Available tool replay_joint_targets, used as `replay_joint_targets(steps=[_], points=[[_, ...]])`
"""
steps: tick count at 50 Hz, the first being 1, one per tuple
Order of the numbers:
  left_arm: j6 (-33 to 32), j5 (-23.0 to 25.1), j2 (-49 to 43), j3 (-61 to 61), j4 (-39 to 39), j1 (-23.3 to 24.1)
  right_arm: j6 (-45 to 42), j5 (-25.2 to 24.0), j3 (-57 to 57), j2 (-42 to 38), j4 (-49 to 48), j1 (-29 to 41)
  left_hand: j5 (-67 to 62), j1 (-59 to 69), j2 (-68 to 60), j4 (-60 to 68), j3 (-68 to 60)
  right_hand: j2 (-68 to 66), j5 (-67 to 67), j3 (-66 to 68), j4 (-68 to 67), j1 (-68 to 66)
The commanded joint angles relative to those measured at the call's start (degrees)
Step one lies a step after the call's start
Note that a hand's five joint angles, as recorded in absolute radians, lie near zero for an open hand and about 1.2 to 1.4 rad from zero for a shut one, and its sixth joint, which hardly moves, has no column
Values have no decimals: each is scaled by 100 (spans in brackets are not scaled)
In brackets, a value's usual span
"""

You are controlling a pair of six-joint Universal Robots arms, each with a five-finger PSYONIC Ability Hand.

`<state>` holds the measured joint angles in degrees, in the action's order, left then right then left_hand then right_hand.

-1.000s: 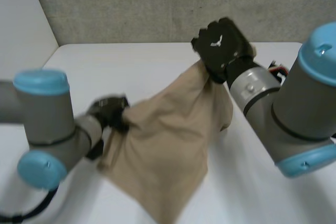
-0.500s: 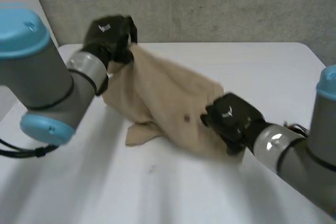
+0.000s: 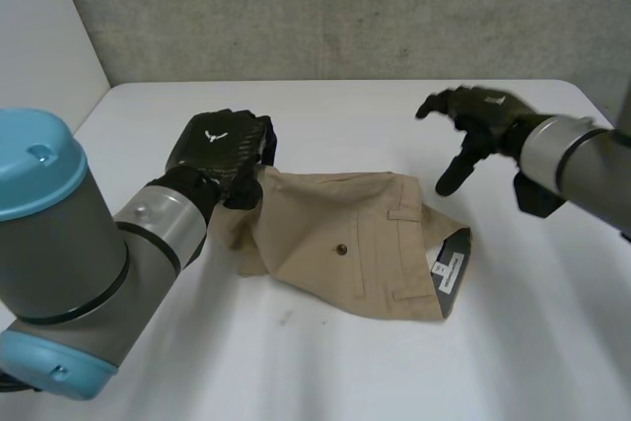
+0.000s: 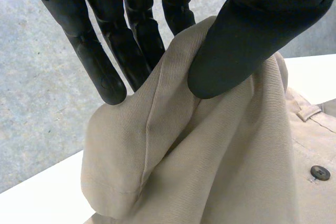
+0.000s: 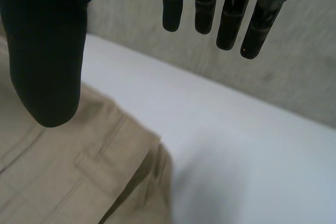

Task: Fold the shorts.

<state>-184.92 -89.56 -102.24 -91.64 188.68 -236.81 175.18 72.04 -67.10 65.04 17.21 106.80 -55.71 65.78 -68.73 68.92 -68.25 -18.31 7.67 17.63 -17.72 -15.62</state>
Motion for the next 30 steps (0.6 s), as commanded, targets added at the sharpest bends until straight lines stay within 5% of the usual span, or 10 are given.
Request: replay_joint_targets(steps=[1,13,22,30], points=[[0,0,143,-249,2,-41,-72,12,514,-905,115,297,-1429,1422,-1127,1108,-1175,251,-187,-183,192,-18],[-132,17,-49,-373,46,-155,-291,108,1120,-1564,36,895,-1429,1422,-1127,1108,-1175,-1077,1141,1145,-1136,-1346],[-694,35,-814,303,99,-603,-1494,1206,1700,-2057,28,1229,-1429,1422,-1127,1108,-1175,-6164,6228,6232,-6224,-6433],[-1239,35,-1648,1751,221,-647,-2892,1743,2061,-1856,-1587,1300,-1429,1422,-1127,1108,-1175,-6169,6233,6237,-6228,-6438]])
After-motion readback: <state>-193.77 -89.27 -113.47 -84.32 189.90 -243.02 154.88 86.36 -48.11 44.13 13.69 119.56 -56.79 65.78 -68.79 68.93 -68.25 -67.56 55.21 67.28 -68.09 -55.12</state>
